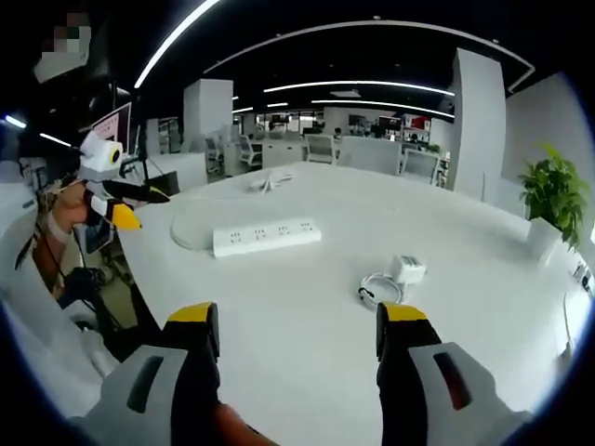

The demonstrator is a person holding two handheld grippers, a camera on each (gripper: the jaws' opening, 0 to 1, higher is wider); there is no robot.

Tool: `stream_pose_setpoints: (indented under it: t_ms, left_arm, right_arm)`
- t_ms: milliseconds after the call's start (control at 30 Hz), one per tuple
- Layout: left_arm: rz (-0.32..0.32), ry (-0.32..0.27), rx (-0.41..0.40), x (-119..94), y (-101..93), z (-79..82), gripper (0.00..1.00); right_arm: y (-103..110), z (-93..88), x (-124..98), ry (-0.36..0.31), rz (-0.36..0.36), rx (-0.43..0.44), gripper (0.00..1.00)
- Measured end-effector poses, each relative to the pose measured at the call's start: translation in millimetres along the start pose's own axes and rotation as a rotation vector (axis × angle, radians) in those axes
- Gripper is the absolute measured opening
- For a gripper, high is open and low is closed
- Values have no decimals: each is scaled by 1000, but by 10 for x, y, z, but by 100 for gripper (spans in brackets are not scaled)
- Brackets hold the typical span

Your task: Straighten the power strip on the desk, plug the charger into it

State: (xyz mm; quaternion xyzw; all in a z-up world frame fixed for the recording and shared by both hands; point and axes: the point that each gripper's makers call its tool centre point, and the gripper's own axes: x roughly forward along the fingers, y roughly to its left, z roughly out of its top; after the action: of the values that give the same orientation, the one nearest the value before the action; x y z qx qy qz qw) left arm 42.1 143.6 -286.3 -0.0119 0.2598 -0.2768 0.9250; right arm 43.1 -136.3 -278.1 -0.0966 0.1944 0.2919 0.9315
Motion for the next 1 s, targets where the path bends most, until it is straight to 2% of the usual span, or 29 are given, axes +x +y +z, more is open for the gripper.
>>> stream_pose_setpoints:
  t_ms: [367,767,1000]
  left_arm:
    - [-1,18,41,154,27,73,96]
    - [-21,54,59,401,43,101,96]
    - [-40,42,65,490,8,188,95]
  right_arm:
    - [3,46,119,-5,17,0,67]
    - [-40,-18,162,16,19,5,67]
    - [-33,-36,202,23,24,7,67]
